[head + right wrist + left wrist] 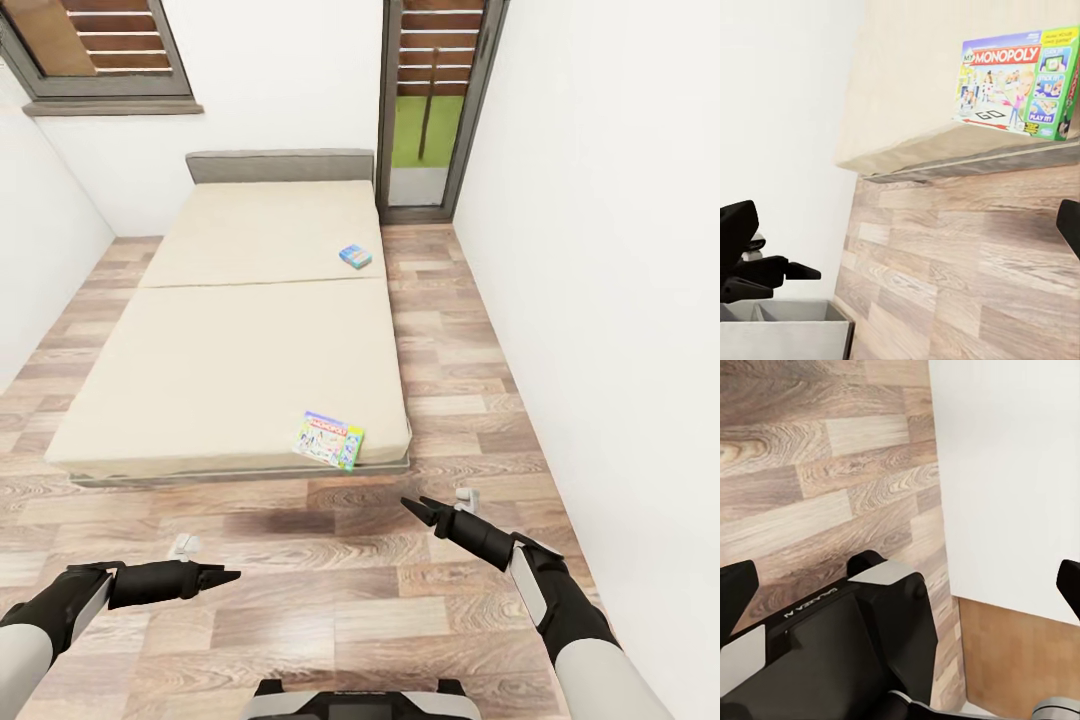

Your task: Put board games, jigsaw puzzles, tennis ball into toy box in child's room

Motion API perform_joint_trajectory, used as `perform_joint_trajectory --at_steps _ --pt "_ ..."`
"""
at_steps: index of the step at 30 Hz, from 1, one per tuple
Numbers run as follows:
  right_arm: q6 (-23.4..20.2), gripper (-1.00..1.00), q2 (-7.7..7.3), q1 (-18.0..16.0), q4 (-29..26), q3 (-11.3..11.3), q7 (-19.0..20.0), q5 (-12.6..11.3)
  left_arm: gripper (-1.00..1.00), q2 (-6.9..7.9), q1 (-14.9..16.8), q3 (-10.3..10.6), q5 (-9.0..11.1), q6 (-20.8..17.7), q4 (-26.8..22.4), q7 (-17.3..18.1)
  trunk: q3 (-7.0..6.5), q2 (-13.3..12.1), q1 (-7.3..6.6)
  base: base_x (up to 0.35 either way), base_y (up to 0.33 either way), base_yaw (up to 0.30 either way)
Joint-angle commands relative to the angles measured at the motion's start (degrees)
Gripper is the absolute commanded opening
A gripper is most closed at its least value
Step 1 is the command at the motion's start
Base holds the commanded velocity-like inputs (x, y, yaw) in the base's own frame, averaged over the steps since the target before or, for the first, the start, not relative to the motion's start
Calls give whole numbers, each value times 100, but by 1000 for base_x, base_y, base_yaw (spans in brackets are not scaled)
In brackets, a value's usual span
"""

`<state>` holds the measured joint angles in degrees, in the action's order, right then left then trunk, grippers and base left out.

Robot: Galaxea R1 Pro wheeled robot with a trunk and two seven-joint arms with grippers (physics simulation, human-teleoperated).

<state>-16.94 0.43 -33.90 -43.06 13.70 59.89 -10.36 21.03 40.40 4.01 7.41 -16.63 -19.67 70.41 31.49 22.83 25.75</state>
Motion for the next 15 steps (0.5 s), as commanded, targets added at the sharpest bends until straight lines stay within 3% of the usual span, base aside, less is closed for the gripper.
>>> perform_joint_trajectory --at_steps 1,15 --pt "-55 100 4 -3 -1 19 35 -19 100 6 3 43 56 -60 -2 8 -2 9 3 0 0 0" --pt "-55 100 1 -3 -1 20 98 -19 100 6 3 45 55 -59 -2 8 -135 9 3 0 0 0"
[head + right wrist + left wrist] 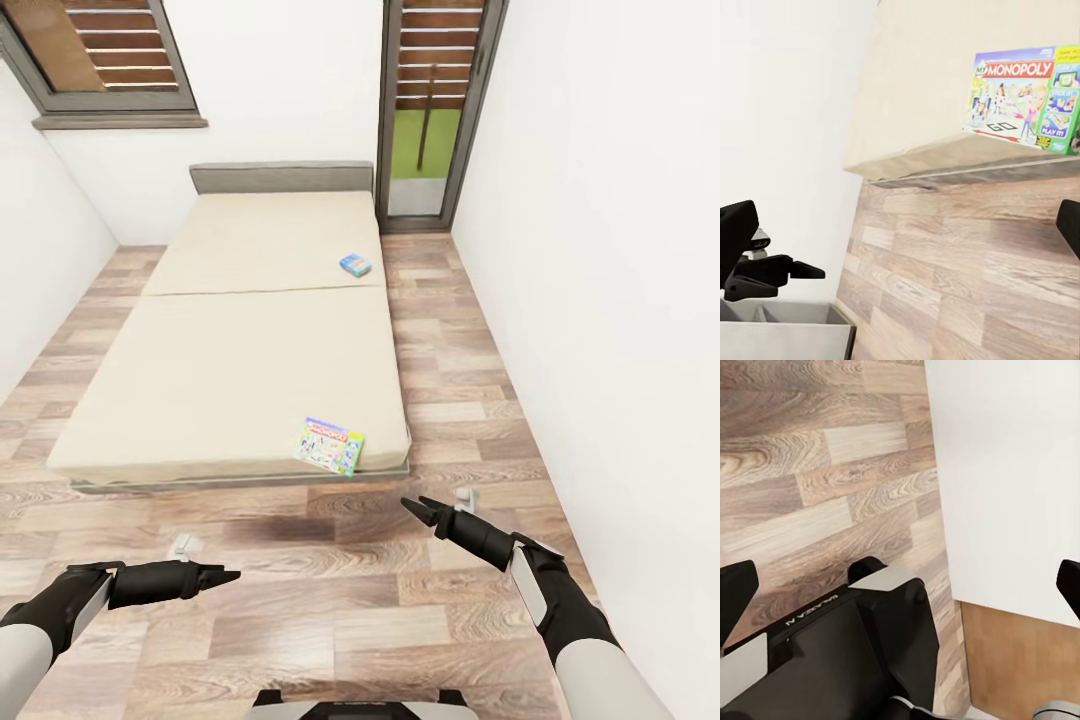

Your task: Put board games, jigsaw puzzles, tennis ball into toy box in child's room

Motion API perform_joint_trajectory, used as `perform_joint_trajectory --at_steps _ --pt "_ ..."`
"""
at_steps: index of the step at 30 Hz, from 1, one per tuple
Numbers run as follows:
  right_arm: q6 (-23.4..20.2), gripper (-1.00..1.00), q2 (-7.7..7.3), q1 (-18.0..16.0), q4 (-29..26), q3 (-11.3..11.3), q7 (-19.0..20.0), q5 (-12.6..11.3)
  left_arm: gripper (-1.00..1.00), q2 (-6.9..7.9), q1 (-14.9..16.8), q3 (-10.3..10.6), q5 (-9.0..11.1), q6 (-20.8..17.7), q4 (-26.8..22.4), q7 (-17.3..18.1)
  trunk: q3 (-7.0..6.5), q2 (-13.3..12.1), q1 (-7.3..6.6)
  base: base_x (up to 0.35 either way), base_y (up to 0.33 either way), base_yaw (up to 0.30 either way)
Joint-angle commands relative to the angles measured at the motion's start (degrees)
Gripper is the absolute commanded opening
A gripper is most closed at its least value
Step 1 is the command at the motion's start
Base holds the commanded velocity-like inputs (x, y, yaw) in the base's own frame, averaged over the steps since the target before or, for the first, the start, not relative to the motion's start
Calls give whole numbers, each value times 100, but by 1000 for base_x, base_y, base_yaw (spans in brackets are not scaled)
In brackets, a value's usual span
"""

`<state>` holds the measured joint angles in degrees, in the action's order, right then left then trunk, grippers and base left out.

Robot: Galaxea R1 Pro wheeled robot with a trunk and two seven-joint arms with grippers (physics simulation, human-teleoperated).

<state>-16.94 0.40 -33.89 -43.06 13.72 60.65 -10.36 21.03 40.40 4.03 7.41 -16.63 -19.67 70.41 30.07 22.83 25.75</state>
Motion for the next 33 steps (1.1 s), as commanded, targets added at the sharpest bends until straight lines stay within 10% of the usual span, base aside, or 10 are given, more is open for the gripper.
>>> perform_joint_trajectory --at_steps 1,33 --pt "-55 100 4 -3 0 17 23 -19 100 6 3 43 54 -60 -2 8 -2 9 3 0 0 0" --pt "-50 100 0 23 2 25 26 -19 100 7 3 42 51 -60 -2 8 -306 9 3 0 0 0"
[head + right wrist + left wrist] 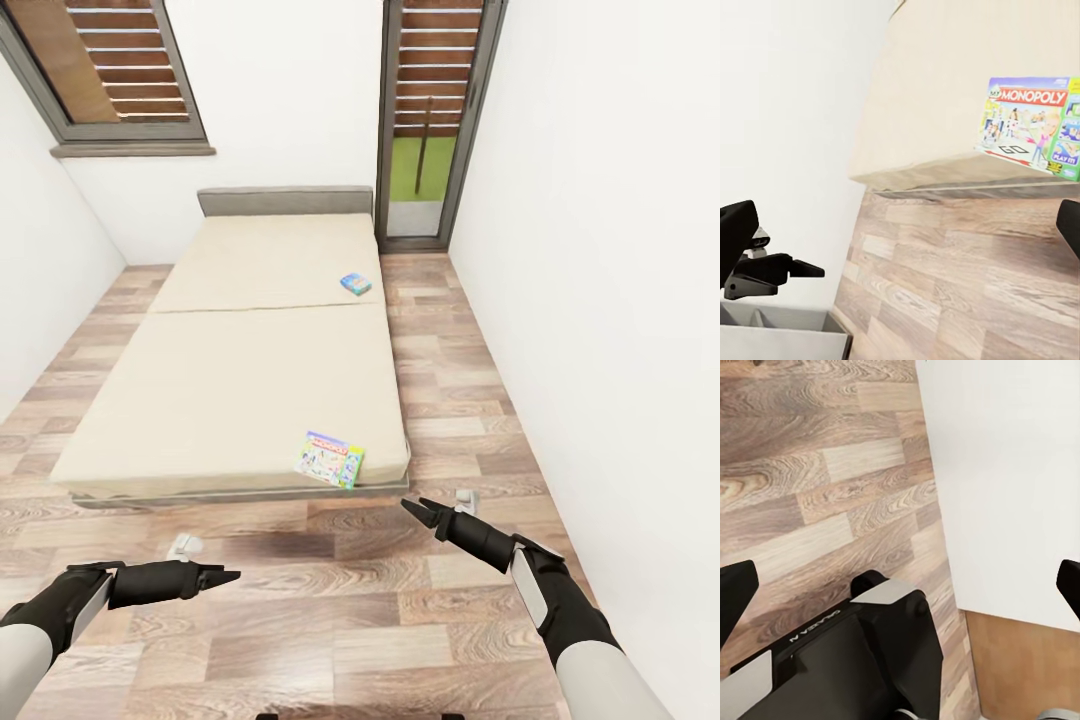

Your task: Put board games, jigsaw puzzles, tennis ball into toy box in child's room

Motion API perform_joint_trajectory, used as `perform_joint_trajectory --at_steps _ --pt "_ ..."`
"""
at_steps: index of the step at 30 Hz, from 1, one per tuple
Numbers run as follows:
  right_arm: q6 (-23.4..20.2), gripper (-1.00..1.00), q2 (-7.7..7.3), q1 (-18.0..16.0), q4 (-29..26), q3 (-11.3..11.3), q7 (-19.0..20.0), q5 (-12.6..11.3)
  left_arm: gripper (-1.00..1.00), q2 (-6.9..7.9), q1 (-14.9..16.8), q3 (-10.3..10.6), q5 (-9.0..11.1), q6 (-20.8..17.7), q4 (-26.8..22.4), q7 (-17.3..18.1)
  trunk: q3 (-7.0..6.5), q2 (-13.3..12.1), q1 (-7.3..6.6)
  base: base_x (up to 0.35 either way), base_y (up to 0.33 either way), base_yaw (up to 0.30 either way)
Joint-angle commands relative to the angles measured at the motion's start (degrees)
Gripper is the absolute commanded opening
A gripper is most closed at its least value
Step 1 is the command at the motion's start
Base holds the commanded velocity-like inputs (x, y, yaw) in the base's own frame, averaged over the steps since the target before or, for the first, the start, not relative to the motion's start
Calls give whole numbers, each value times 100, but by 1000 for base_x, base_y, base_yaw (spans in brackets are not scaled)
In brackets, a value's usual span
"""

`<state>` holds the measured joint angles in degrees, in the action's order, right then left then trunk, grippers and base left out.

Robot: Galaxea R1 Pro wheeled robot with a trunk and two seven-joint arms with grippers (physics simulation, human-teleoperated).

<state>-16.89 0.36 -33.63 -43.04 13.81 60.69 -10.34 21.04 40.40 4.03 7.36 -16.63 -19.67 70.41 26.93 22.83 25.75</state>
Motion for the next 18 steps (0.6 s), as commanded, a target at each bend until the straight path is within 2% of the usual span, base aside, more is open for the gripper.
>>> perform_joint_trajectory --at_steps 1,9,18 --pt "-55 100 5 -4 -1 16 21 -20 100 6 3 41 55 -60 -2 8 -2 9 3 0 0 0" --pt "-52 100 6 -4 -2 16 27 -20 100 6 3 38 55 -60 -2 8 -77 9 3 0 0 0" --pt "-52 100 2 -4 -2 16 33 -20 100 5 2 33 55 -60 -2 8 -1 370 201 0 0 0"
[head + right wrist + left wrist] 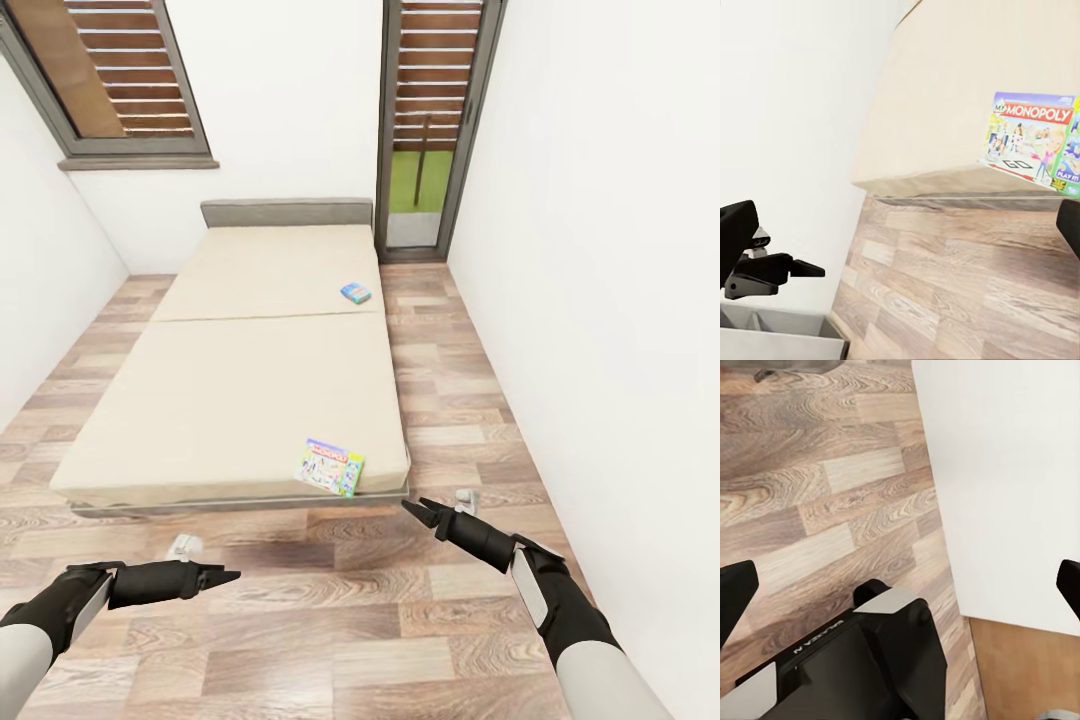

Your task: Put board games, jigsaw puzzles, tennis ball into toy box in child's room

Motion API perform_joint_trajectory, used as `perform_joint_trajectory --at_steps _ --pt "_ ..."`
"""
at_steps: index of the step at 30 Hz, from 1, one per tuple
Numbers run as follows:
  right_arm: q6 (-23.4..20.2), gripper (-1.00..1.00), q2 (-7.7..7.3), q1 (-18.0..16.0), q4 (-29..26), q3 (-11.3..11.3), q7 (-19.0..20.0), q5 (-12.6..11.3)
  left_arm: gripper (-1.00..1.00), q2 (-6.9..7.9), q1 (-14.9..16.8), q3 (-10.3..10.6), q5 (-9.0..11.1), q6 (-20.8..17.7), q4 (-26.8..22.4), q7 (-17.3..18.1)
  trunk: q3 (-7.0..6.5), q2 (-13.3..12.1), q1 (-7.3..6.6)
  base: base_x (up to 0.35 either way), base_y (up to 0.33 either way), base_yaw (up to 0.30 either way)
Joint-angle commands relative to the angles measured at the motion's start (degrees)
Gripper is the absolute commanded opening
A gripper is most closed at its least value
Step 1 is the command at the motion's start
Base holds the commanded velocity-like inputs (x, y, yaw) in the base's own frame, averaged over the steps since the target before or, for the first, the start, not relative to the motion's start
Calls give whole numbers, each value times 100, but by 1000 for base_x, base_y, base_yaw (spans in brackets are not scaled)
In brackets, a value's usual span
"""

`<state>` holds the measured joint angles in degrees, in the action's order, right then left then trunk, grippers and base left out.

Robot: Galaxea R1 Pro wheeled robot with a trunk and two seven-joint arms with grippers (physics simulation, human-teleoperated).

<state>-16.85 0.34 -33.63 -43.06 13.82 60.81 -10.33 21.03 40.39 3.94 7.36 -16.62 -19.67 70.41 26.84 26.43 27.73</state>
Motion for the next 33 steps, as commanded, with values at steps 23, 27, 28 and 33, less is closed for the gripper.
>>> perform_joint_trajectory --at_steps 23,27,28,33 --pt "-55 100 9 -4 0 16 27 -21 100 6 4 44 55 -60 -2 8 59 611 333 0 0 0" --pt "-55 100 9 -4 0 16 27 -21 100 6 4 45 55 -60 -2 8 39 652 355 0 0 0" --pt "-55 100 9 -4 0 16 27 -23 100 6 4 43 55 -60 -2 8 47 692 377 0 0 0" --pt "-55 100 10 -4 0 16 27 -22 100 6 4 44 55 -60 -2 8 90 892 486 0 0 0"
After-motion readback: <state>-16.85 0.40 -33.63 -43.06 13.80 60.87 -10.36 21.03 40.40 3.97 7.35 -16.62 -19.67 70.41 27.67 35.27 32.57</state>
